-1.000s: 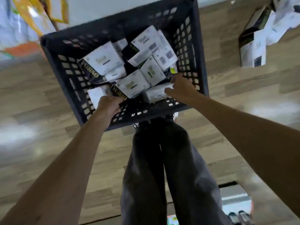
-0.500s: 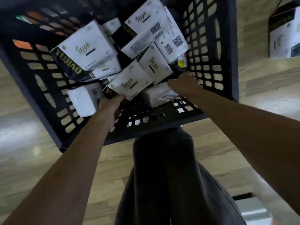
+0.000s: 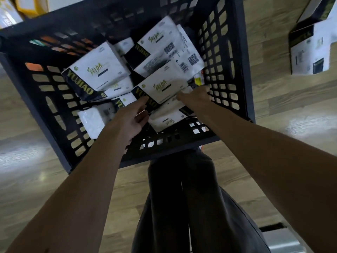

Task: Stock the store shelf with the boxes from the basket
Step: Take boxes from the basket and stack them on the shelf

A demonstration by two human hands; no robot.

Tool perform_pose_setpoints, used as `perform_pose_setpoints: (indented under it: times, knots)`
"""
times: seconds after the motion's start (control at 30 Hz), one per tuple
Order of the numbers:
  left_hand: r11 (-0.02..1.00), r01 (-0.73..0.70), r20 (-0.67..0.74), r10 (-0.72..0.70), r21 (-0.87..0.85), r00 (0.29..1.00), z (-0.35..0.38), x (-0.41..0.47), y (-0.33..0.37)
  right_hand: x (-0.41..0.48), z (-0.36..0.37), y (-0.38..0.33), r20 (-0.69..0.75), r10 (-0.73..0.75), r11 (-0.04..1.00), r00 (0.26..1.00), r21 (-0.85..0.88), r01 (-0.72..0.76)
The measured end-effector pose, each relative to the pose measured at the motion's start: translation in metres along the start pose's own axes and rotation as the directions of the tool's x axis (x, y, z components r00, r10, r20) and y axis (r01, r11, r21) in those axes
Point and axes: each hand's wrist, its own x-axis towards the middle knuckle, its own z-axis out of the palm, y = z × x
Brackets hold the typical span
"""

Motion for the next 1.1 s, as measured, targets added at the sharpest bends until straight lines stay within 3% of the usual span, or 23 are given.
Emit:
perform_pose_setpoints:
  times: [0.1,0.2,0.43,0.6,0.73,0.93,1.1]
  knots:
    - [0.996,-0.045,-0.002,0.045,0.074,0.999,0.006,0.001,0.001,-0.005,-0.004,-0.002,-0.064,-0.098,0.994,0.993,-0.06,0.094]
    - [0.99,-0.055,-0.063,0.063,0.128,0.996,0.008,0.011,0.0,0.0,-0.014,-0.001,0.02,-0.198,0.978,0.98,-0.057,0.199]
    - [0.992,-0.089,0.114,0.078,0.092,0.99,0.019,0.021,-0.001,0.014,-0.023,0.007,0.166,-0.269,0.958,0.949,-0.055,0.281]
    - [0.986,-0.158,0.01,0.157,0.05,0.987,0.012,-0.005,0.004,-0.012,-0.033,0.002,0.167,-0.348,0.929,0.922,-0.074,0.364]
    - [0.986,-0.16,0.022,0.16,0.038,0.987,-0.008,-0.063,0.011,-0.066,-0.056,-0.006,0.076,-0.409,0.906,0.909,-0.087,0.415]
    - [0.97,-0.195,-0.072,0.207,0.149,0.976,-0.039,-0.205,0.048,-0.188,-0.126,-0.04,-0.051,-0.393,0.92,0.918,-0.037,0.391]
    - [0.942,-0.27,0.04,0.268,0.198,0.963,-0.059,-0.367,0.084,-0.315,-0.199,-0.086,-0.106,-0.278,0.95,0.955,0.117,0.29]
